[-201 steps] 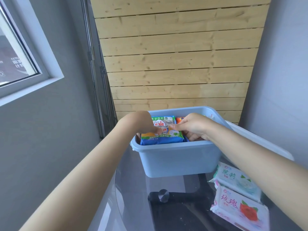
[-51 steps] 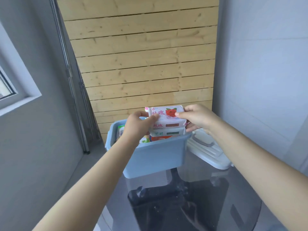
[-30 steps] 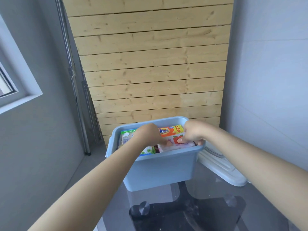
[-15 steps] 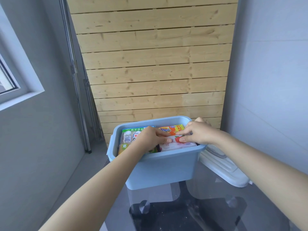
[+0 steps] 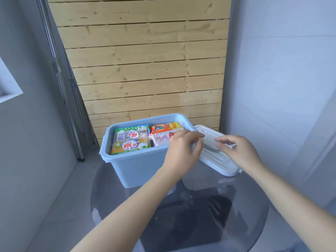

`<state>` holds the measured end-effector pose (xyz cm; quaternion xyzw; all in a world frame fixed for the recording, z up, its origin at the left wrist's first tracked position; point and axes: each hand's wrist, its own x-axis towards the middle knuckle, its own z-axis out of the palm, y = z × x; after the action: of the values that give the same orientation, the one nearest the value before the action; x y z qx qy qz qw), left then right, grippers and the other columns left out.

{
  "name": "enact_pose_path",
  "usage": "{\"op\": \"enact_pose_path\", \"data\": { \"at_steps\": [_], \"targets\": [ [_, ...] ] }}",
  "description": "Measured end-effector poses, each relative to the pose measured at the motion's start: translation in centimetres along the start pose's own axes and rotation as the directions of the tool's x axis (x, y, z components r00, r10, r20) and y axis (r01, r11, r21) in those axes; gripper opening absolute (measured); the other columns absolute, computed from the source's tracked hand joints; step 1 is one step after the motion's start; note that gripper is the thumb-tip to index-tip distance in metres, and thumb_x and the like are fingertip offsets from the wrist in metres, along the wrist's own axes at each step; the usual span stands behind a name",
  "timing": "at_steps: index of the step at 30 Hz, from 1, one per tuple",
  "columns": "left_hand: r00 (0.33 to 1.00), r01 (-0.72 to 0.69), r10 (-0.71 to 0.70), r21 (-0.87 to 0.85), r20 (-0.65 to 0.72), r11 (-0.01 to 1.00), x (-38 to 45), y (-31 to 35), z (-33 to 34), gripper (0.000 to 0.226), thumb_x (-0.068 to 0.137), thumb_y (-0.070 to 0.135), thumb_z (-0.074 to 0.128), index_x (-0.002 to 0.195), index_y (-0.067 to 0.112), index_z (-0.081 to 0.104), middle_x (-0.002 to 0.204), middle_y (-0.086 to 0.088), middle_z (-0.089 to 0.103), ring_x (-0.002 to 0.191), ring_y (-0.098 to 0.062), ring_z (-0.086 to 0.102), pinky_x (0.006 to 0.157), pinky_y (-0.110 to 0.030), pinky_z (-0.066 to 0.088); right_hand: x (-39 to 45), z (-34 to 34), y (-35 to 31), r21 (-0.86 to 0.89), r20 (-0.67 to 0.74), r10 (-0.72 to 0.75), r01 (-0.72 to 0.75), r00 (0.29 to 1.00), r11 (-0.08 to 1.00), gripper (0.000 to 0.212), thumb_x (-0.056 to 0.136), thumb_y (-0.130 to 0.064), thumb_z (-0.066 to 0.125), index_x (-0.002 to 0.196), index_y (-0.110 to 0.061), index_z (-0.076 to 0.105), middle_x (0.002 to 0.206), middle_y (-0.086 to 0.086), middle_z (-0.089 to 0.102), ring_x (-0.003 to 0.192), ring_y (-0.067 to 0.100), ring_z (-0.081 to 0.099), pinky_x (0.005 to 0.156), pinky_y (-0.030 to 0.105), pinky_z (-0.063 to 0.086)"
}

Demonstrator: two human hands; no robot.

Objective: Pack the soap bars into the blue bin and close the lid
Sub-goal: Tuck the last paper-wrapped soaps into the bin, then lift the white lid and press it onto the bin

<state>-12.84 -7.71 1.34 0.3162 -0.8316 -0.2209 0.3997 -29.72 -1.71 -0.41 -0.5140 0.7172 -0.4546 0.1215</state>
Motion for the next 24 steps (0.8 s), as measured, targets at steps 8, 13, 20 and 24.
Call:
{"op": "enact_pose_path", "data": {
  "at_steps": [8, 13, 20, 24],
  "targets": [
    [0.922, 0.297, -0.28, -0.026, 0.268, 0.955, -1.1, 0.1, 8.4, 0.027, 0.093, 0.021, 0.048, 0.108, 0.01, 0.068, 0.105, -0.006, 0.07, 0.098, -0.022, 0.061, 0.079, -0.026, 0.045, -1.7, -1.8, 7.9, -0.112, 0.03, 0.414, -0.408, 0.91, 0.906, 0.022, 0.082, -0.027, 0.066, 0.103, -0.02, 0.07, 0.109, 0.008, 0.069, 0.099, 0.024, 0.062, 0.082, 0.03, 0.046],
    [0.875, 0.386, -0.363, -0.007, 0.32, 0.923, -1.2, -1.5, 12.3, 0.029, 0.091, 0.03, 0.053, 0.112, 0.017, 0.067, 0.124, -0.002, 0.06, 0.121, -0.019, 0.049, 0.097, -0.025, 0.038, -0.9, -1.8, 9.3, -0.169, -0.014, 0.504, -0.499, 0.864, 0.85, 0.041, 0.082, -0.031, 0.065, 0.119, -0.013, 0.061, 0.12, 0.01, 0.063, 0.108, 0.028, 0.06, 0.085, 0.029, 0.043],
    [0.881, 0.341, -0.335, 0.044, 0.335, 0.939, -1.6, -2.7, 15.3, 0.027, 0.091, 0.027, 0.056, 0.111, 0.013, 0.067, 0.127, -0.004, 0.055, 0.128, -0.019, 0.036, 0.097, -0.016, 0.025, 0.3, -0.3, 10.6, 0.057, -0.038, 0.627, -0.625, 0.778, 0.779, 0.019, 0.078, -0.021, 0.069, 0.084, -0.01, 0.055, 0.078, 0.014, 0.067, 0.077, 0.033, 0.067, 0.079, 0.045, 0.057],
    [0.894, 0.304, -0.3, 0.041, 0.334, 0.952, -1.7, -3.0, 15.6, 0.03, 0.091, 0.027, 0.055, 0.117, 0.013, 0.063, 0.129, -0.004, 0.051, 0.13, -0.017, 0.034, 0.094, -0.013, 0.024, 0.6, 0.0, 11.2, 0.232, -0.016, 0.736, -0.714, 0.676, 0.661, 0.023, 0.079, -0.017, 0.069, 0.067, -0.011, 0.05, 0.066, 0.006, 0.06, 0.076, 0.028, 0.066, 0.083, 0.042, 0.057]
  ]
}}
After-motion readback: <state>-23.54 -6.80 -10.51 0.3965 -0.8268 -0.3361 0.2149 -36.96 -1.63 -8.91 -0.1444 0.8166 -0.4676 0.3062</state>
